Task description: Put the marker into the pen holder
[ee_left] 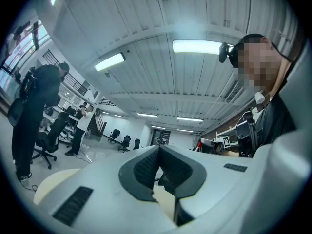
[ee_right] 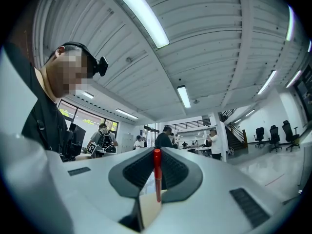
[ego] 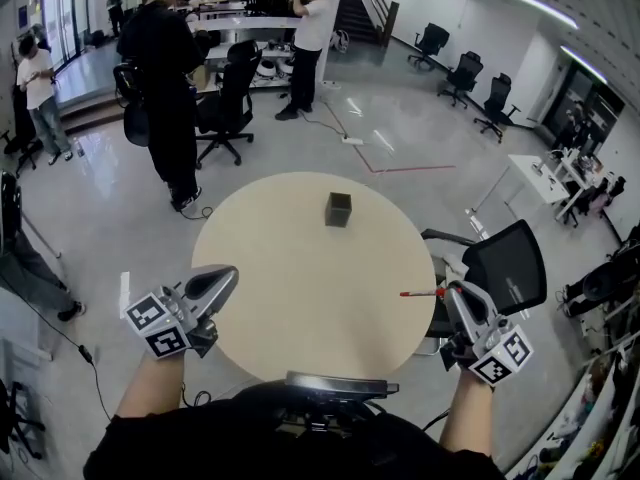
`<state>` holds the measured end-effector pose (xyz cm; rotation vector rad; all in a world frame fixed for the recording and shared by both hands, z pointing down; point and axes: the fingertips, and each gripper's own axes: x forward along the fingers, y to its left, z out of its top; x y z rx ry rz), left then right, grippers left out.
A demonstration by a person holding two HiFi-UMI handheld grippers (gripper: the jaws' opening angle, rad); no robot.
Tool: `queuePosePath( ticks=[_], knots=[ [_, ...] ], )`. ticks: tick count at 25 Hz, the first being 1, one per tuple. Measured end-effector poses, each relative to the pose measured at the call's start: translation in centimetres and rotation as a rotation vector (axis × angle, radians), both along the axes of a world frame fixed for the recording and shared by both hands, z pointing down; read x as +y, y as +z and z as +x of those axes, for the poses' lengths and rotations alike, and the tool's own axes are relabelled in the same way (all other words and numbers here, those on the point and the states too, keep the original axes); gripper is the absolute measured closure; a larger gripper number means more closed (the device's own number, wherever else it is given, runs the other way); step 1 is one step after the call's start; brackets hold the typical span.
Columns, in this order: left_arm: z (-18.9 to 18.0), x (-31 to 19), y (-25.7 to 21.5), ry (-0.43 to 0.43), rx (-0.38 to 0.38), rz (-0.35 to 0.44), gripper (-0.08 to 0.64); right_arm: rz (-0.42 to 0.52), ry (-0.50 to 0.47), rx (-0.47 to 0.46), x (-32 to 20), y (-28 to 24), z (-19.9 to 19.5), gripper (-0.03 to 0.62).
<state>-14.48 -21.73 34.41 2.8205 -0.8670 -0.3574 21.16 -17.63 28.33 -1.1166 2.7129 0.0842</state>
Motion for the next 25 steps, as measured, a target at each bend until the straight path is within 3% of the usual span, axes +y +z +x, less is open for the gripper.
queuePosePath(
  ticks=[8,12,16,25],
  knots=[
    [6.0,-6.0,-0.6,-0.174,-0.013,-0.001,0.560,0.021,-0.150,-0.013,-12.8,1.2,7.0,0.549],
    [8.7,-7.3,1.0,-0.226,-0.070,-0.035,0.560,0.022,-0.178,-0.029,-17.4,1.5,9.7,0.549],
    [8.3,-9.2,2.2,-0.217,-0.120,-0.056,0.560,0.021,-0.157,-0.017,-20.1,2.8,9.5,0.549],
    [4.9,-19.5,5.0,-0.142,-0.110,-0.069,0.560,0.004,-0.029,0.051,-27.6,2.1,6.9,0.549]
  ],
)
